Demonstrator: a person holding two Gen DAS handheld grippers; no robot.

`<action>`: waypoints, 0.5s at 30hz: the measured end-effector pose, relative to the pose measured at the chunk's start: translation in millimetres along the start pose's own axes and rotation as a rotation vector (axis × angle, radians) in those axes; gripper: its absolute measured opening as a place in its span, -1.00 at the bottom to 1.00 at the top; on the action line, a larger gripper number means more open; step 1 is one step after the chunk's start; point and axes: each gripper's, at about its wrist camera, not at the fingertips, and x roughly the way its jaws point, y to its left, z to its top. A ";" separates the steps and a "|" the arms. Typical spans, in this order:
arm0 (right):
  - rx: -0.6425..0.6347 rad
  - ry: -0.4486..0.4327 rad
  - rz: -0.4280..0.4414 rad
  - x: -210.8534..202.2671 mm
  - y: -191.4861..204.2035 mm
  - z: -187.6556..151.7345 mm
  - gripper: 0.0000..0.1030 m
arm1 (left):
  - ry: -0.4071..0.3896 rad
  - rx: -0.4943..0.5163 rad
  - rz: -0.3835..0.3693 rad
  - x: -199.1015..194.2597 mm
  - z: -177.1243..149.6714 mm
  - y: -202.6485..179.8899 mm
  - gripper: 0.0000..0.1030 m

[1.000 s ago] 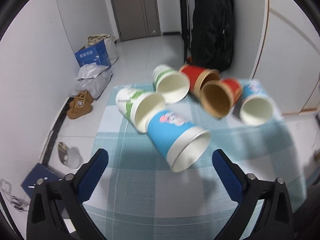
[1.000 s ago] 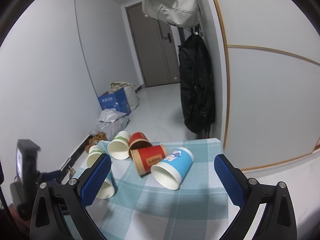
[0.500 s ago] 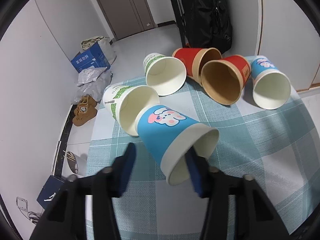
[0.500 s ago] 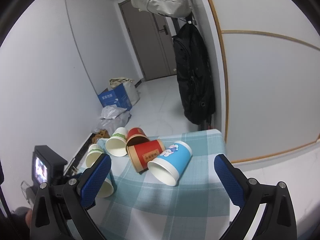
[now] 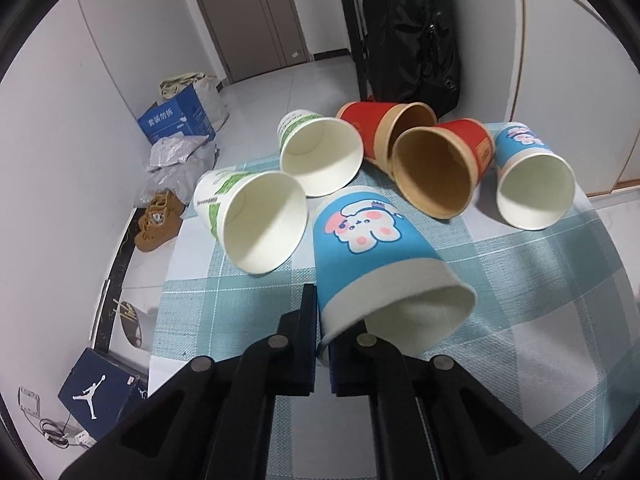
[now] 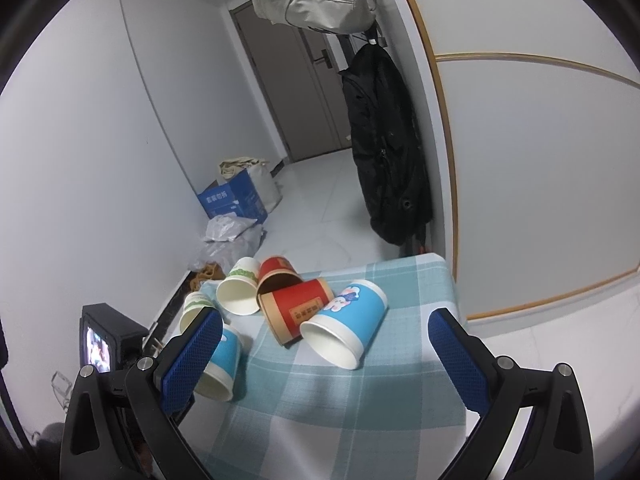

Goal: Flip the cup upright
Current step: 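Lift the blue rabbit cup with the left gripper toward the table edge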

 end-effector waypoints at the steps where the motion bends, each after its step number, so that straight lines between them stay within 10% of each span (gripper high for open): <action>1: -0.001 0.000 0.000 0.1 0.6 -0.1 1.00 | -0.009 0.007 -0.004 -2.4 -0.1 -1.8 -0.98; 15: -0.018 -0.030 -0.005 -8.2 5.6 -3.9 1.00 | -0.152 -0.035 -0.044 -49.1 1.6 8.4 -0.98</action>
